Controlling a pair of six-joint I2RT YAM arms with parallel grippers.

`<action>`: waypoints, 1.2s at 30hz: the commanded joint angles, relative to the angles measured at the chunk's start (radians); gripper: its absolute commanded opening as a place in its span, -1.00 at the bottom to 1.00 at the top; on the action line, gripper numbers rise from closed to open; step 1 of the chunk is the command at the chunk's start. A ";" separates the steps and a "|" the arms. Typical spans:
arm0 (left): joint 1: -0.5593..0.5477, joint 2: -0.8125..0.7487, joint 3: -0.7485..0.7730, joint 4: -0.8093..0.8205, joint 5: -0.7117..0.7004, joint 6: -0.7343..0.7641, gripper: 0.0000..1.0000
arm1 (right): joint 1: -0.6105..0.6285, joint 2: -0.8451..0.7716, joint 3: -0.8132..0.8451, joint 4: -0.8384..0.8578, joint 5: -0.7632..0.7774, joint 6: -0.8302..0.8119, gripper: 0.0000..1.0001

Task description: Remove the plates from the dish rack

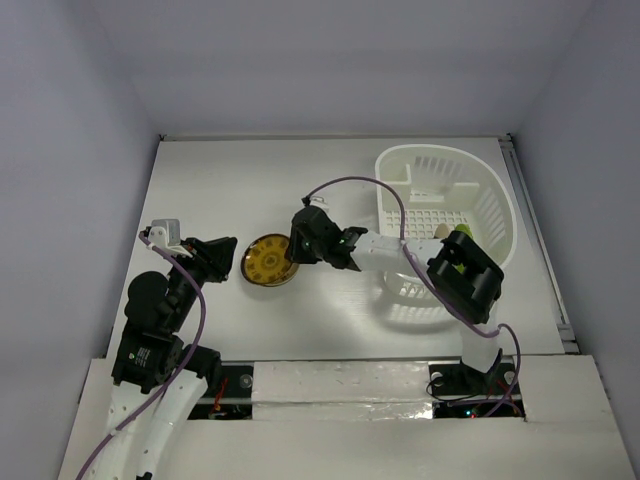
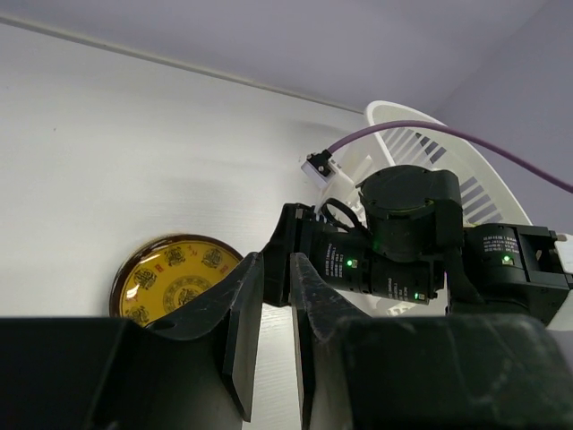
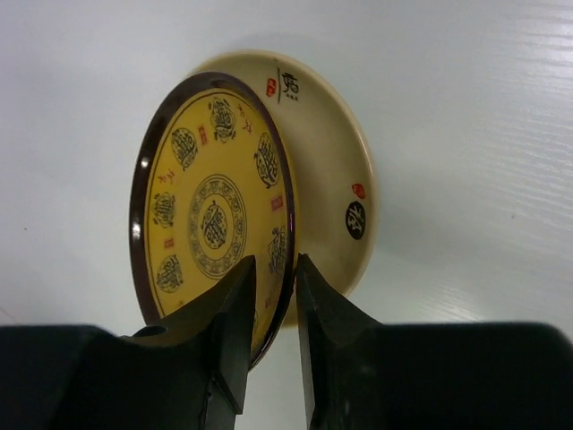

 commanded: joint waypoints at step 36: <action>-0.073 -0.081 0.003 0.044 -0.010 -0.009 -0.66 | -0.530 -0.816 -0.069 -1.032 0.610 -0.196 -0.20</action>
